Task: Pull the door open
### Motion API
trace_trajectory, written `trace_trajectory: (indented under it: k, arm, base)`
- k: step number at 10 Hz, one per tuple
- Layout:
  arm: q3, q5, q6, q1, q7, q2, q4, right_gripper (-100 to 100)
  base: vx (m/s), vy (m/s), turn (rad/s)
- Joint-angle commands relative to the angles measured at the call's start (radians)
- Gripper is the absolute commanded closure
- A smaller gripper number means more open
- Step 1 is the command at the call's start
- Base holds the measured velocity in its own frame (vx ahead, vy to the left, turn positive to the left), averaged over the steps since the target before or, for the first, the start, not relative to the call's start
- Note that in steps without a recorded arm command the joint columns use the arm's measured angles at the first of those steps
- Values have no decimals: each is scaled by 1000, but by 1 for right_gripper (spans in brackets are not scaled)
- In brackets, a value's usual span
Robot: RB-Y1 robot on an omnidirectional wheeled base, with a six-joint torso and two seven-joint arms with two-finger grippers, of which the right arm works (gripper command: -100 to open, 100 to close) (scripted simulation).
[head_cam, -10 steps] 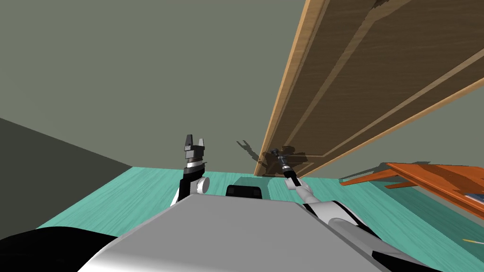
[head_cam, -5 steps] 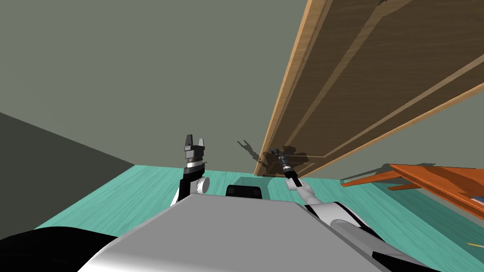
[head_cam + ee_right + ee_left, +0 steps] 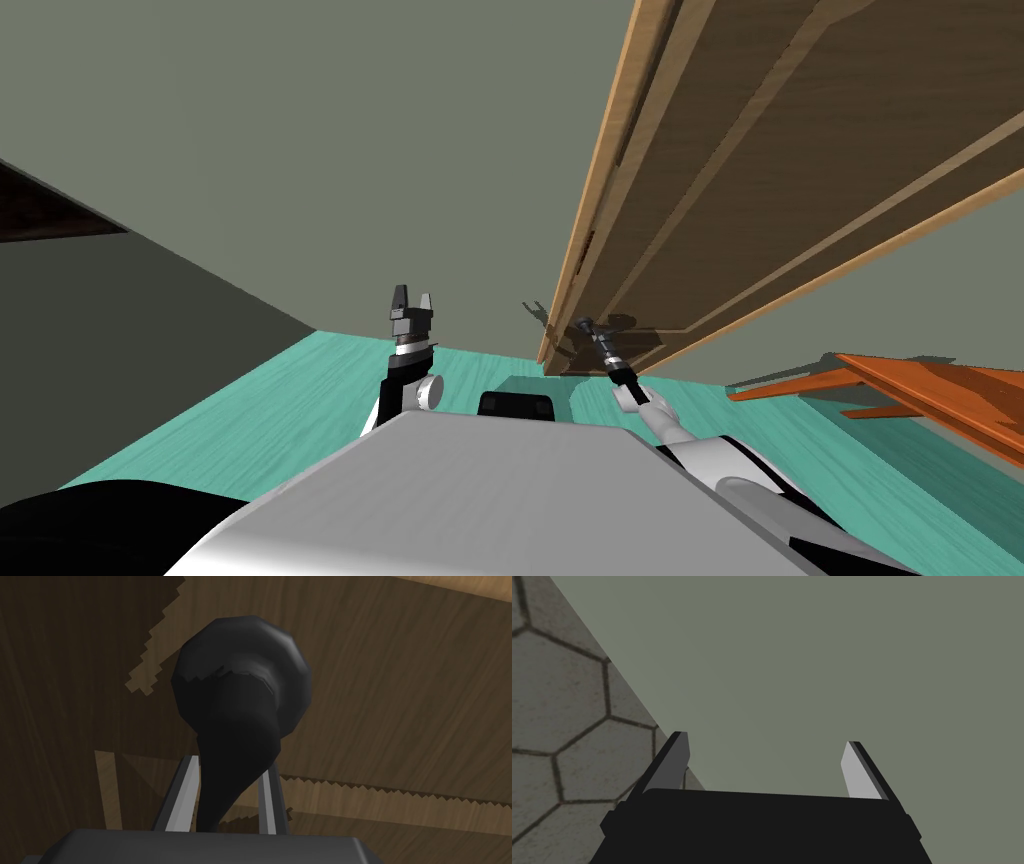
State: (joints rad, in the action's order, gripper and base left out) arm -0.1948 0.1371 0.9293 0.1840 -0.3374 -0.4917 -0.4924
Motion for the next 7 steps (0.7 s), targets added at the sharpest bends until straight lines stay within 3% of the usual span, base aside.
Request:
trace_trajectory:
  k: [1, 2, 4, 5, 7]
  arm:
    - [-19, -6, 36, -10, -27, -23, 10, 100]
    - [-30, -9, 52, -19, -42, -36, 9, 100]
    - [-32, -10, 54, -18, -40, -27, 17, 100]
    - [-47, -9, 82, -37, -55, -43, 17, 100]
    - [-60, -7, 113, -51, -69, -60, 23, 100]
  base:
    - [-194, -67, 141]
    - [-194, -95, 137]
    - [-65, -43, 26]
    - [-128, -64, 170]
    - [-167, -99, 167]
